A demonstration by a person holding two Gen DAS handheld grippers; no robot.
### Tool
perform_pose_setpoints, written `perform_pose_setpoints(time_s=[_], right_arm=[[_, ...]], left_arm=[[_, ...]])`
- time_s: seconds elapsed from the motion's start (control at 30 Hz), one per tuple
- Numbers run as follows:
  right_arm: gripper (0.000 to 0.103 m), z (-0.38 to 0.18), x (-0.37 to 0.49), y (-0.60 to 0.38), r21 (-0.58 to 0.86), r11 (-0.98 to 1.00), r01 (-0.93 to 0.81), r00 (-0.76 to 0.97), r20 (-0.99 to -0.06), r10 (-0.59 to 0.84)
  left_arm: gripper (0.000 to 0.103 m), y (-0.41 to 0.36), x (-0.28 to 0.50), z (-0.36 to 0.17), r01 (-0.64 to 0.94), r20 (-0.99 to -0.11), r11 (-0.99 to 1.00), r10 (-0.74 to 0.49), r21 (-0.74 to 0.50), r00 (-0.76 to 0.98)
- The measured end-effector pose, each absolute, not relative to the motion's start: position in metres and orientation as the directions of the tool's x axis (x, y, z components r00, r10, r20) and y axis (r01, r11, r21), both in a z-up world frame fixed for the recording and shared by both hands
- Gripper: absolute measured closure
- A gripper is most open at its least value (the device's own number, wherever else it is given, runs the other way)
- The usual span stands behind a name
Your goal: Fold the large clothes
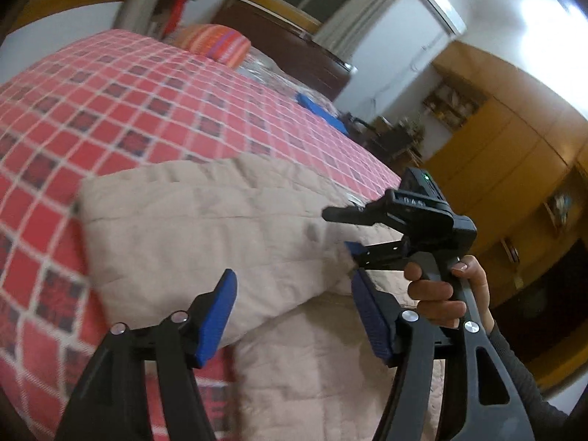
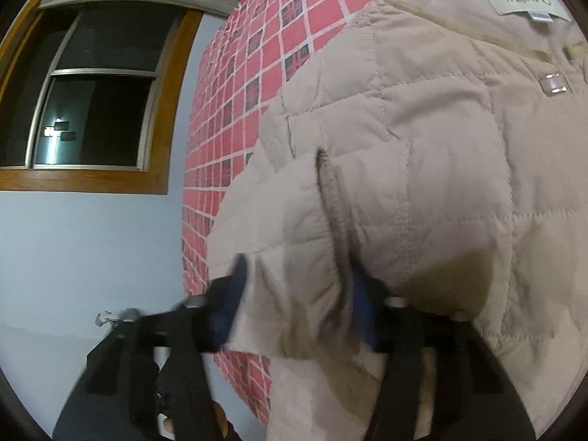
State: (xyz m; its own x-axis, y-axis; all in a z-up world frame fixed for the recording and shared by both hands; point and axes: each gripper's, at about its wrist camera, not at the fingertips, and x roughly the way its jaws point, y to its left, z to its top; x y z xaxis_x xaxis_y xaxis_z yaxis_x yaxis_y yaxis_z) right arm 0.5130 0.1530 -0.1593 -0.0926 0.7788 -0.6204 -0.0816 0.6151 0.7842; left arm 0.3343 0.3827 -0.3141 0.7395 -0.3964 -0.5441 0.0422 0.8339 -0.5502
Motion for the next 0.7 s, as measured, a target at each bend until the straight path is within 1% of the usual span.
perform_pose_setpoints(time_s=[0.03, 0.1, 0.3, 0.47, 0.7], right_arm=[[0.089, -0.159, 0.514, 0.155, 0.779, 0.621, -0.087, -0.098, -0.627, 0.773], [0.096, -0.152, 0.516, 0.150, 0.770, 0.630, -0.096, -0.077, -0.637, 0.767], [0.098, -0.105, 0.526, 0.116, 0.758, 0.639, -0.131, 0.065, -0.636, 0.769], [0.098, -0.058, 0.533, 0.048, 0.742, 0.660, -0.118, 0.246, -0.622, 0.743], [0.098, -0.040, 0.514, -0.062, 0.723, 0.690, -0.040, 0.419, -0.614, 0.669]], left_arm=[[0.038, 0.388, 0.332, -0.314, 0.031, -0.544, 0.833, -0.389, -0.553, 0.743], [0.038, 0.395, 0.330, -0.311, 0.017, -0.543, 0.831, -0.378, -0.556, 0.750], [0.038, 0.409, 0.326, -0.305, 0.005, -0.523, 0.823, -0.365, -0.568, 0.770], [0.037, 0.409, 0.350, -0.304, 0.015, -0.514, 0.800, -0.399, -0.600, 0.759], [0.036, 0.385, 0.381, -0.305, 0.059, -0.520, 0.794, -0.450, -0.605, 0.726]])
